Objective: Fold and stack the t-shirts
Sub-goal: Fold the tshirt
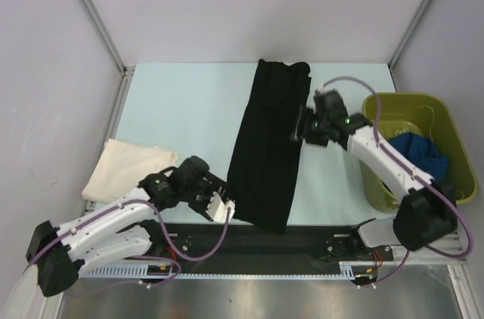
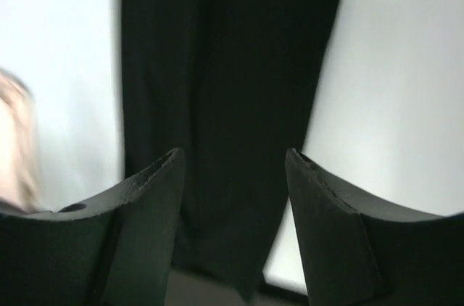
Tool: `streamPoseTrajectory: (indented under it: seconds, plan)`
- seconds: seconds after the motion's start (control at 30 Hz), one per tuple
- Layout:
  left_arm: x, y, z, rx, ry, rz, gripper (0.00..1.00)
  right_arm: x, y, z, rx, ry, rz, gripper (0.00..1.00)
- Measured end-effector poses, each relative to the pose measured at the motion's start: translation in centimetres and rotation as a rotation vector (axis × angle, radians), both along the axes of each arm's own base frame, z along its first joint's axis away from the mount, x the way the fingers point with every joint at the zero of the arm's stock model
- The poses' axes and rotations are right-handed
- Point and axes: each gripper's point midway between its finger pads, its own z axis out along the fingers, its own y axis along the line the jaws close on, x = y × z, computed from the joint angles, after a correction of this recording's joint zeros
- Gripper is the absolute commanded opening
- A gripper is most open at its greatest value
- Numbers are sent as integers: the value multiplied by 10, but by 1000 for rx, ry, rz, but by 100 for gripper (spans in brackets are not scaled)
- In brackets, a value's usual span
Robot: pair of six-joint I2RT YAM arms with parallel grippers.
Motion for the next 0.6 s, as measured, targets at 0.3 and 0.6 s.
streamPoseTrajectory:
  seconds: [0.3, 0.6]
  plan:
    - [-21, -33, -39, 74, -7, -258, 73, -206, 22, -102, -21, 386, 199, 62]
    - [-34, -35, -63, 102, 5, -311, 72, -252, 56, -130, 12, 507, 261, 59]
